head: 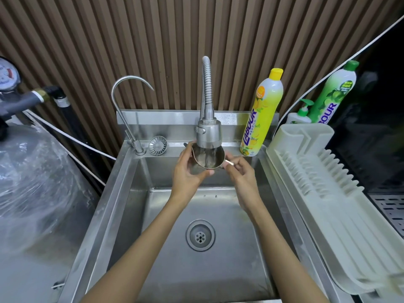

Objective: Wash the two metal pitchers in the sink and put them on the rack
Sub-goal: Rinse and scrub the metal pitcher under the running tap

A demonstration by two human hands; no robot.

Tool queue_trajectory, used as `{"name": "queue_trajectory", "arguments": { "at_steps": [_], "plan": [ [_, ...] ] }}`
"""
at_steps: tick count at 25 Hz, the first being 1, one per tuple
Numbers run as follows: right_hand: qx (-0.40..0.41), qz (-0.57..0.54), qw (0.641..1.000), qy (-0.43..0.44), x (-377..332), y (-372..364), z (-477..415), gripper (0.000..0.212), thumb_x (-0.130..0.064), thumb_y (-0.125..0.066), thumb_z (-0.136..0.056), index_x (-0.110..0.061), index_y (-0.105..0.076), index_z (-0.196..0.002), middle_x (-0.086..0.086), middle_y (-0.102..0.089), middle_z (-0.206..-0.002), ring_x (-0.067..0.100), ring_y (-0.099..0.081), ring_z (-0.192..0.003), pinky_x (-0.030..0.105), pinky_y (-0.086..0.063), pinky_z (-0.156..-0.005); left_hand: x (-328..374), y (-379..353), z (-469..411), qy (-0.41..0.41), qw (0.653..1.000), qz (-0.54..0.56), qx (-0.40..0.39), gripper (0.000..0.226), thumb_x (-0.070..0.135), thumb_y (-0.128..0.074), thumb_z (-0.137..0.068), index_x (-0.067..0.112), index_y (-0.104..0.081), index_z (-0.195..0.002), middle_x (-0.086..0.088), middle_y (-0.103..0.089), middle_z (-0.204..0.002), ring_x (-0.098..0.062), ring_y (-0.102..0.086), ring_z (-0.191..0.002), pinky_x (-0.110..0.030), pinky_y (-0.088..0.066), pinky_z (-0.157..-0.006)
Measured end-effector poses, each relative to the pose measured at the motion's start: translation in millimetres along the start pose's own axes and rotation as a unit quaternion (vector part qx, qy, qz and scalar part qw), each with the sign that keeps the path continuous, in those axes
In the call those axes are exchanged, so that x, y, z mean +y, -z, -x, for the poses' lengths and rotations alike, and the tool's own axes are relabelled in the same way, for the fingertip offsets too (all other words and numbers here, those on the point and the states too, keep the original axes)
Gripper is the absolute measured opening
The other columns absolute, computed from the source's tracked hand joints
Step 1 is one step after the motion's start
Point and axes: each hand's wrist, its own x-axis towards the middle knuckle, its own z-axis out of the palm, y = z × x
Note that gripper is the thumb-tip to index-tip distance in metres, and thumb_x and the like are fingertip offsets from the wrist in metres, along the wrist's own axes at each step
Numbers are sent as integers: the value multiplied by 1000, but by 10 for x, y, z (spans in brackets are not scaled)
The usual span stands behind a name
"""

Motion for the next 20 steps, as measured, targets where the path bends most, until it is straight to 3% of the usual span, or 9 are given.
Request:
{"name": "queue_trajectory", "arguments": {
  "at_steps": [2,4,6,8,10,12,15,17,20],
  "plan": [
    [-37,-153,986,-60,160,-40,-36,30,3,-47,-90,-11,-44,-64,2,-64,-90,12,-62,-98,21,-44,-84,79,74,11,-56,991,-117,7,85,8,-82,-57,9,-46,-134,-1,-53,-127,-11,-52,-114,-8,-37,-99],
    [-71,-208,970,-103,216,-56,1,24,-4,-47,-92,-11,-49,-69,5,-69,-75,20,-66,-84,29,-48,-84,179,114,85,-77,974,-214,14,85,27,-83,-58,9,-48,-133,-4,-54,-123,-16,-51,-114,-17,-40,-100],
    [-67,-160,977,-126,191,-54,61,17,-16,-50,-92,-11,-55,-76,4,-71,-70,17,-70,-69,31,-56,-75,278,99,146,-52,943,-326,34,85,55,-71,-60,11,-50,-129,-6,-53,-116,-21,-49,-112,-31,-43,-96],
    [-30,-56,988,-141,113,-19,73,18,-25,-55,-91,-12,-57,-78,9,-69,-77,20,-69,-65,30,-59,-58,269,62,175,15,928,-368,55,74,67,-63,-64,12,-58,-113,-6,-55,-105,-23,-53,-103,-32,-44,-86],
    [19,82,988,-126,-82,47,58,26,-31,-61,-86,-10,-58,-71,17,-66,-83,32,-68,-67,37,-59,-56,243,29,204,84,945,-311,50,56,63,-63,-68,12,-63,-90,-2,-61,-86,-20,-59,-83,-29,-44,-71],
    [50,282,956,-63,-331,91,40,36,-37,-62,-82,-7,-53,-63,21,-64,-77,39,-66,-74,44,-56,-67,171,11,217,166,977,-135,-12,39,51,-67,-74,13,-66,-86,4,-64,-74,-8,-61,-68,-21,-49,-62],
    [74,471,876,65,-598,1,121,27,-31,-57,-87,-13,-49,-68,10,-60,-74,35,-60,-83,30,-36,-66,71,-13,134,244,948,164,-120,17,16,-64,-83,14,-61,-100,-3,-66,-97,-7,-66,-78,-23,-59,-69],
    [73,436,889,118,-587,-62,142,15,-26,-57,-88,-13,-57,-82,9,-66,-82,32,-61,-83,31,-37,-67,33,26,6,210,940,240,-124,33,-2,-62,-81,12,-56,-111,-1,-64,-105,-9,-66,-87,-23,-58,-74],
    [51,241,967,61,-296,-57,44,9,-15,-57,-88,-20,-56,-80,-2,-68,-97,11,-63,-85,25,-47,-81,36,76,-108,121,973,181,-74,63,-10,-75,-57,26,-56,-105,9,-64,-103,1,-62,-95,-13,-51,-82]
  ]
}}
